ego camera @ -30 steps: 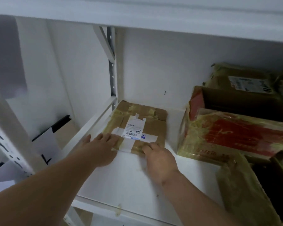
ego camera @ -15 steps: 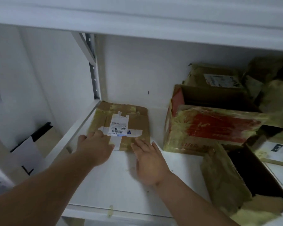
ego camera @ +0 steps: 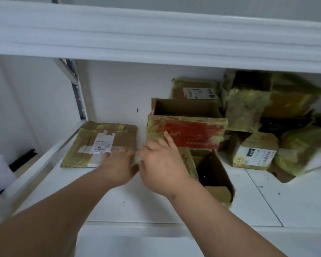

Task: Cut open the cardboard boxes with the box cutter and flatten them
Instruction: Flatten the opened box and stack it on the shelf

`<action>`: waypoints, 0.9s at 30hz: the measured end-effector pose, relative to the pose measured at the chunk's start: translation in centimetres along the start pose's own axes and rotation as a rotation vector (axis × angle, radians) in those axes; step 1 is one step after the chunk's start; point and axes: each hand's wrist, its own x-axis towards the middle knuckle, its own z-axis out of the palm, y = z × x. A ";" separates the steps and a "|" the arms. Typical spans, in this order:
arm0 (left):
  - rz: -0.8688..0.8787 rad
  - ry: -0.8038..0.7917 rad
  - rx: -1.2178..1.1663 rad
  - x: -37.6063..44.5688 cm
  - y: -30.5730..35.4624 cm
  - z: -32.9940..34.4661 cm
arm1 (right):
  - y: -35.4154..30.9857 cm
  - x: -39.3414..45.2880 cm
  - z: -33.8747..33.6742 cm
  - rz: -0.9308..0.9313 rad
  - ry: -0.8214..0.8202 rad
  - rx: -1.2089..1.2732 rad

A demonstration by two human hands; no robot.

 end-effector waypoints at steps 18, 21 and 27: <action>-0.044 -0.218 -0.512 -6.6 17.7 2.9 | 13.6 -18.5 -5.5 0.509 -0.314 0.489; 0.024 -0.187 -0.306 -6.4 17.4 2.9 | 14.3 -19.2 -5.6 0.578 -0.179 0.787; 0.080 -0.074 -0.097 -6.2 18.6 3.2 | 14.8 -20.3 -5.6 0.635 -0.203 0.728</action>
